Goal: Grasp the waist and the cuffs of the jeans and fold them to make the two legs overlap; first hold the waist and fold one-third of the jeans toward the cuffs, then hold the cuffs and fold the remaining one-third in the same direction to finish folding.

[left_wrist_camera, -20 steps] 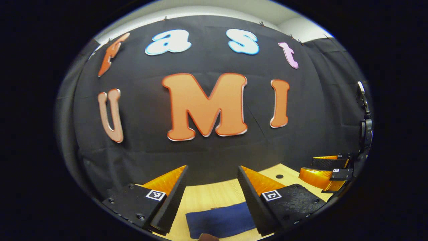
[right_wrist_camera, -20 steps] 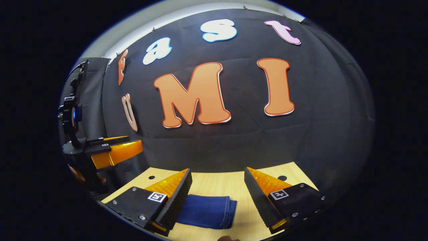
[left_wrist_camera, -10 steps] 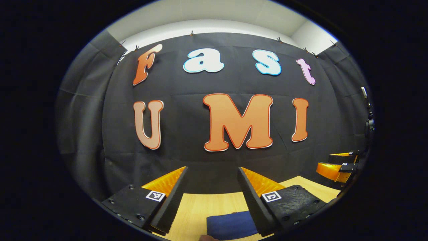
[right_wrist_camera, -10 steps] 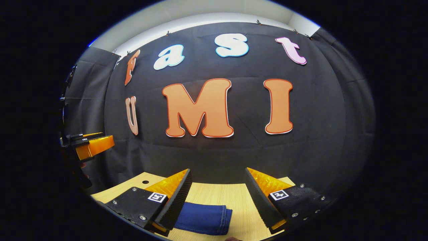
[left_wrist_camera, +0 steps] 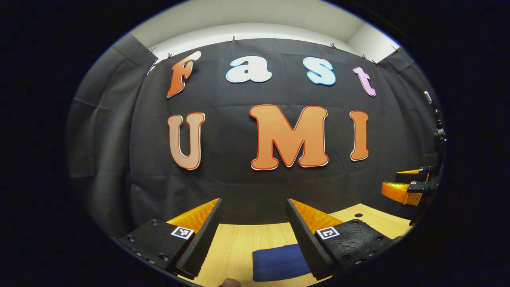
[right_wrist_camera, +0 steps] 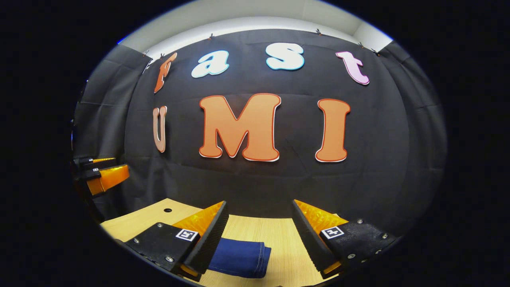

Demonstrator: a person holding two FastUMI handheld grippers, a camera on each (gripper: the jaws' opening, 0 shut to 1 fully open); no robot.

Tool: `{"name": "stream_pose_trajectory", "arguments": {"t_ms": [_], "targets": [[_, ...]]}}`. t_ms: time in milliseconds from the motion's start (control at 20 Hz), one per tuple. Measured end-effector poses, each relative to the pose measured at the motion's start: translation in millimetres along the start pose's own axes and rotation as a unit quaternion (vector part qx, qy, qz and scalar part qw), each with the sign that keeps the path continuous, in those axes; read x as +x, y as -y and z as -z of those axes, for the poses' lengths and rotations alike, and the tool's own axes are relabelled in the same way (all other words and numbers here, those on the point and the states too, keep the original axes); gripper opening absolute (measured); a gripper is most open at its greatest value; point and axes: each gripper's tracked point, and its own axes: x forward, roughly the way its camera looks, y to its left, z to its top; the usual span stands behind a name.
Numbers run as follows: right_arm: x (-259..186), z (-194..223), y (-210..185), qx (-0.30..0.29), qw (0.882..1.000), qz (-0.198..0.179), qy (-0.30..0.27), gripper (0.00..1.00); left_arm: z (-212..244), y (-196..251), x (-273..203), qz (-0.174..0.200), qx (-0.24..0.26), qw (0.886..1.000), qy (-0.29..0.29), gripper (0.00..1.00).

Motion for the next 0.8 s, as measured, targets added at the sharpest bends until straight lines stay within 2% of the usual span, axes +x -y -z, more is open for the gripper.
{"name": "stream_pose_trajectory", "arguments": {"t_ms": [300, 600, 800], "targets": [[-0.6, -2.1, -4.2, 0.046, 0.999, 0.006, 0.010, 0.96, 7.6, -2.6, -5.5, -0.010, 0.009, 1.000, 0.010, 0.99], [-5.2, -0.7, -14.8, 0.027, 1.000, -0.002, 0.014, 0.96, 18.2, 2.8, -11.2, -0.017, 0.010, 1.000, 0.007, 0.98], [-9.4, 9.1, -27.1, 0.020, 0.999, -0.028, 0.005, 0.96, 22.4, 1.1, -14.6, -0.029, 0.012, 1.000, 0.003, 1.00]]}}
